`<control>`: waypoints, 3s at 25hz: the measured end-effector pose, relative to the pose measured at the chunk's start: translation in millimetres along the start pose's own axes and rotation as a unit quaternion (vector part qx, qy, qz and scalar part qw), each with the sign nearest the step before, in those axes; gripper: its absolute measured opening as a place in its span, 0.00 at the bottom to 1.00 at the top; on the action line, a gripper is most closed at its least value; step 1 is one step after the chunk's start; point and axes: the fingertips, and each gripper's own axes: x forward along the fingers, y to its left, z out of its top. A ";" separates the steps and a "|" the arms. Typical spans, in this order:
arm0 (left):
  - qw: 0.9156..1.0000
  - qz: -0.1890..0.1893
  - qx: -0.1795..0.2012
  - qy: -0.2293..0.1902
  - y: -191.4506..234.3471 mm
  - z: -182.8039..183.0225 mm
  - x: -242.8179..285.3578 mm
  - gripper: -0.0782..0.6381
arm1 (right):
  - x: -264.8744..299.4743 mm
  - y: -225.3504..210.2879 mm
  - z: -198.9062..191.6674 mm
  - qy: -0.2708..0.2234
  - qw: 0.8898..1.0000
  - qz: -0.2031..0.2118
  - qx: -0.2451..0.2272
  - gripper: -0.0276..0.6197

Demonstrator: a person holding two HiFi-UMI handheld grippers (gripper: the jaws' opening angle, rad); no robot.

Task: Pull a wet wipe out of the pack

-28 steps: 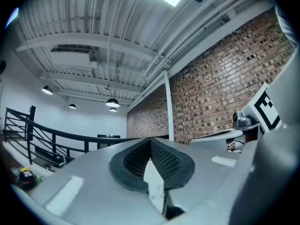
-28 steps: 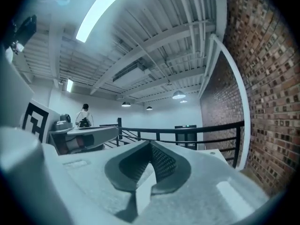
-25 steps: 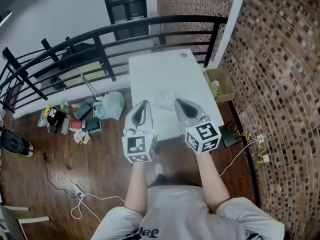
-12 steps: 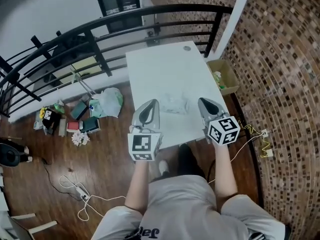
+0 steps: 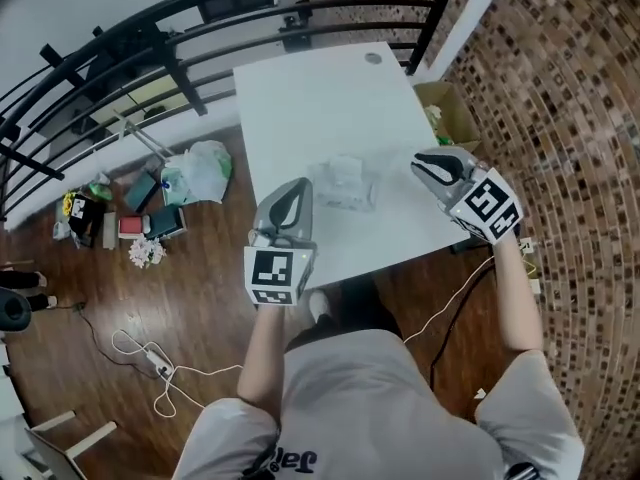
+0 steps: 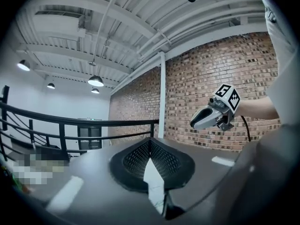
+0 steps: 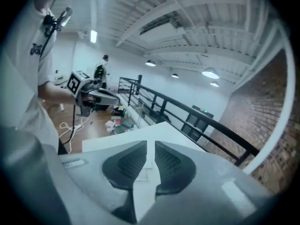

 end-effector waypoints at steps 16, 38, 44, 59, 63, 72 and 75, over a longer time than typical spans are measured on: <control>0.995 0.030 -0.049 0.087 23.9 -94.3 22.3 0.13 | 172.3 57.7 -86.4 0.172 0.944 0.237 -0.152 0.16; 0.989 0.034 -0.084 0.119 22.8 -132.3 31.6 0.13 | 220.9 101.0 -144.1 0.255 0.896 0.271 -0.244 0.03; 0.989 0.036 -0.083 0.119 24.5 -131.5 27.5 0.13 | 209.8 84.3 -130.1 0.224 0.926 0.245 -0.178 0.03; 0.989 0.023 -0.085 0.118 0.0 -134.3 33.0 0.13 | 200.1 83.5 -111.9 0.197 0.943 0.256 -0.085 0.18; 0.989 0.021 -0.081 0.121 -4.3 -134.9 34.4 0.13 | 214.0 85.5 -134.3 0.225 0.938 0.243 -0.105 0.17; 0.988 0.025 -0.082 0.125 -2.0 -134.9 32.8 0.13 | 190.2 79.0 -107.9 0.188 0.948 0.243 -0.078 0.03; 0.989 0.020 -0.080 0.121 -6.7 -131.4 37.6 0.13 | 179.7 76.6 -101.9 0.179 0.951 0.237 -0.082 0.03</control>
